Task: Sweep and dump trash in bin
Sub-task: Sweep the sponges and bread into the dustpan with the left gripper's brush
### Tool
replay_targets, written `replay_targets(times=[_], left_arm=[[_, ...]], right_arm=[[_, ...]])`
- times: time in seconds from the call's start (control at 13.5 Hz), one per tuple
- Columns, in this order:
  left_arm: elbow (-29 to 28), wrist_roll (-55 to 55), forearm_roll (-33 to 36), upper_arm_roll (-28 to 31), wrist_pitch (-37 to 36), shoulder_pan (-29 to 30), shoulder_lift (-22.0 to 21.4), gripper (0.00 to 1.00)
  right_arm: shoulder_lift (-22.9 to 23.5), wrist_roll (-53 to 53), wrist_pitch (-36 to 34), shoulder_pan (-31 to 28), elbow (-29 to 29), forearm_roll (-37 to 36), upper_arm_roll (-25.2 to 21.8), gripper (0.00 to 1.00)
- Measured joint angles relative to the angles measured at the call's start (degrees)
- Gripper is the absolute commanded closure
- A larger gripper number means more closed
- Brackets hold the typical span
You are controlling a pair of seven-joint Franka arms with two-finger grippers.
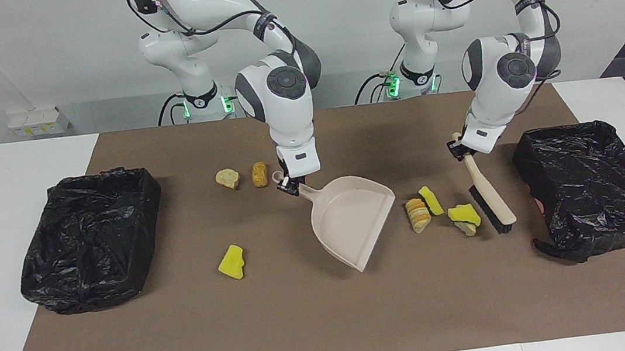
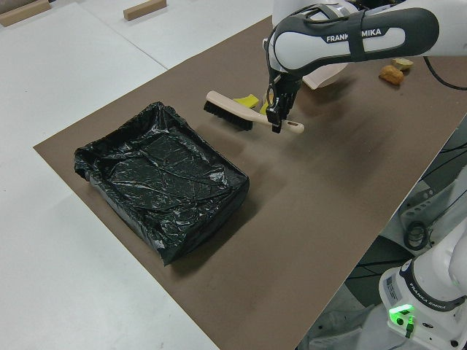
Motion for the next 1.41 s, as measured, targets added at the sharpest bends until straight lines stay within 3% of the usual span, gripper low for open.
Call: replay_targets(times=[0.3,0.81,1.41], left_arm=[[-1.9,0.1,0.0,-0.5,3.1,-1.4,1.6,1.0],[-3.4,-2.2,-0.6,-1.1,4.7,-7.9,2.3,1.0],[-3.9,-4.2,-10.1,-1.3,9.7,-19.7,2.3,1.0]], right_arm=[[0.4,-8.1,0.2,-0.1,-0.6,-4.7,0.0,1.0],[1.7,-9.9,0.6,1.9,-1.7,-12.7,0.4,1.0],[1.7,-9.9,1.8,3.0,-3.0,-13.3,0.2,1.0]])
